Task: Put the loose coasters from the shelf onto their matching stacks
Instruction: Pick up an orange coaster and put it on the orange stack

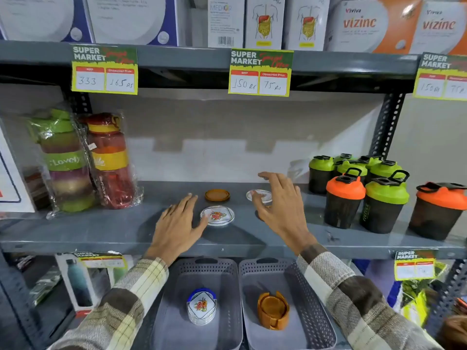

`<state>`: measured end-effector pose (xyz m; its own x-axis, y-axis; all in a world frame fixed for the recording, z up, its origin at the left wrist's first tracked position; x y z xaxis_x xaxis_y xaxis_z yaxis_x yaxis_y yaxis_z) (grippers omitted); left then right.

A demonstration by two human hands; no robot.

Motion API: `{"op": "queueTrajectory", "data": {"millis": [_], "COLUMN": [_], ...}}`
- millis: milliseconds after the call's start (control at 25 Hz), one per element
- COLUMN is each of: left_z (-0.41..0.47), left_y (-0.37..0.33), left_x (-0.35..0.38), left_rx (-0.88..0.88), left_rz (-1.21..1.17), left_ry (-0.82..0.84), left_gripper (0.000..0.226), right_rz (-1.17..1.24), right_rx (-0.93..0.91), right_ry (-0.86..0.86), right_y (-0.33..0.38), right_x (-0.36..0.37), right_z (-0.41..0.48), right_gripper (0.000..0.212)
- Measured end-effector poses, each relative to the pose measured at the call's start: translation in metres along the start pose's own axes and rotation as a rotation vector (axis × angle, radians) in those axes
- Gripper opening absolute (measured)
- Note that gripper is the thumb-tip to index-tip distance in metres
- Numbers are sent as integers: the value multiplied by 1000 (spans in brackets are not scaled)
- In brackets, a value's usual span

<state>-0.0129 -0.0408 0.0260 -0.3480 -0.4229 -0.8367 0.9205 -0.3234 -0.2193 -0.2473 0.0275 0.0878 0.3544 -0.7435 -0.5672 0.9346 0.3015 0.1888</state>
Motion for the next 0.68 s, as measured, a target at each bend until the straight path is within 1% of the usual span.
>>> {"op": "queueTrajectory", "data": {"millis": [120, 160, 320, 400, 480, 560, 680], "left_z": [-1, -1, 6, 8, 8, 9, 9], "left_y": [14, 20, 24, 25, 24, 24, 25], "left_x": [17, 24, 35, 39, 41, 41, 41], "left_rx": [-99, -126, -121, -122, -123, -122, -120], "left_rz": [28, 35, 125, 161, 179, 186, 186], "left_ry": [102, 143, 318, 383, 418, 440, 460], "left_gripper": [94, 99, 120, 122, 121, 122, 121], "right_rz": [3, 7, -18, -53, -65, -48, 8], "right_rx": [71, 118, 237, 290, 352, 420, 453], "right_ry": [58, 114, 236, 282, 307, 345, 340], "right_y": [-15, -24, -53, -67, -80, -88, -93], "right_x": [15, 22, 39, 47, 55, 62, 64], "right_z": [-1, -4, -8, -14, -19, -22, -20], "right_gripper": [52, 56, 87, 100, 109, 110, 101]}}
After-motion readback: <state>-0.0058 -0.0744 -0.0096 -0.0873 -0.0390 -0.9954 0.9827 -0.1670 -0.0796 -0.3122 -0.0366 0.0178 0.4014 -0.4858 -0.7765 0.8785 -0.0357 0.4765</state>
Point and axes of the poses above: each hand's wrist, its own z-axis towards the middle knuckle, its own x-axis out of the palm, y = z × x, the point moved 5 cm from there along z, towards the middle knuckle, and after that the axes turned 5 degrees about -x, right-handed, at the moved point
